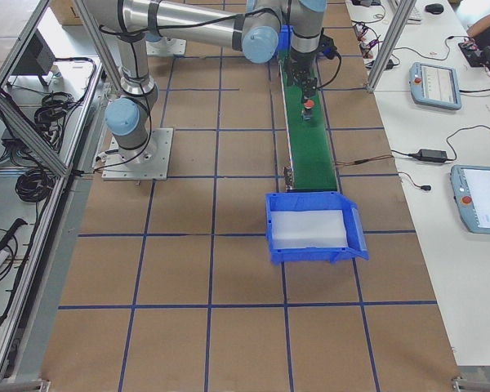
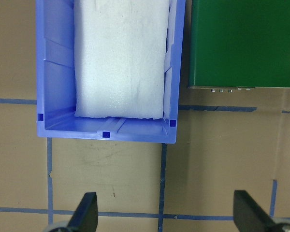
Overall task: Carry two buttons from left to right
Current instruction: 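Move the right gripper to the belt's far end near the blue bin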
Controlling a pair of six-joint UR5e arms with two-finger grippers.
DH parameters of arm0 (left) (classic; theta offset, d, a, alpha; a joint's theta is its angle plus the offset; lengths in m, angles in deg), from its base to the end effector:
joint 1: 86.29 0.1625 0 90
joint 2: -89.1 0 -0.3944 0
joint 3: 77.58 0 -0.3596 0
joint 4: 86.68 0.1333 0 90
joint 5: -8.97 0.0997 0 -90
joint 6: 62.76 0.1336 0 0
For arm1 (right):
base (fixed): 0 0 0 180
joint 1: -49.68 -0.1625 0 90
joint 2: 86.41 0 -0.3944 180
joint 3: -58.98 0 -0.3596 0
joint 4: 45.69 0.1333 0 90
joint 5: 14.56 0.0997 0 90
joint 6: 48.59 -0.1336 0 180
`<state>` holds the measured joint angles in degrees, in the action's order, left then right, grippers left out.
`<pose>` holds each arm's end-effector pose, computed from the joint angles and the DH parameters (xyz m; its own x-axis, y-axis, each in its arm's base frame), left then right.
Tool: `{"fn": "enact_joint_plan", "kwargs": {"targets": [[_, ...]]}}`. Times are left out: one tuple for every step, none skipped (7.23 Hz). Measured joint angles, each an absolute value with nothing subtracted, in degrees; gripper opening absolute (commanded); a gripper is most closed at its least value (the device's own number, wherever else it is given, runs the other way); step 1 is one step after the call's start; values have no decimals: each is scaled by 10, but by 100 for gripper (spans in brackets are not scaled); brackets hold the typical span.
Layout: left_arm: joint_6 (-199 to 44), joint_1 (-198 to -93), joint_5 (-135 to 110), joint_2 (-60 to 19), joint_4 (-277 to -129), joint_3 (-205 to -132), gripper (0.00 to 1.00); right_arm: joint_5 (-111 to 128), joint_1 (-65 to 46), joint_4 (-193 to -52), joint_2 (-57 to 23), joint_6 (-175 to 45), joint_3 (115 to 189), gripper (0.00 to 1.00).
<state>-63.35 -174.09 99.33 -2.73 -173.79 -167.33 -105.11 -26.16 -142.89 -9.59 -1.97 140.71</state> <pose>-0.1141 -0.4795 0.4155 -0.9988 -0.0488 -0.0060 -0.0487 0.9986 -0.0229 -0.0073 -0.5687 0.3862 -0.8435 -0.5359 0.0356 -0.5367 0.8435 -0.0205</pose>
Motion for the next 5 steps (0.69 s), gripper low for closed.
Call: {"fn": "enact_joint_plan", "kwargs": {"targets": [[-634, -1741, 993, -27, -1738, -1673, 100, -1051, -245, -1454, -123, 70, 1401, 98], [-634, -1741, 993, -27, -1738, -1674, 100, -1051, -233, -1470, -150, 156, 1393, 98], [-634, -1741, 993, -27, -1738, -1674, 100, -1051, -228, -1481, -173, 226, 1391, 98], [-634, -1741, 993, -27, -1738, -1674, 100, -1050, -226, -1494, -194, 287, 1393, 98], [-634, -1741, 993, -27, -1738, -1674, 100, -1049, -225, -1512, -211, 349, 1398, 98]]}}
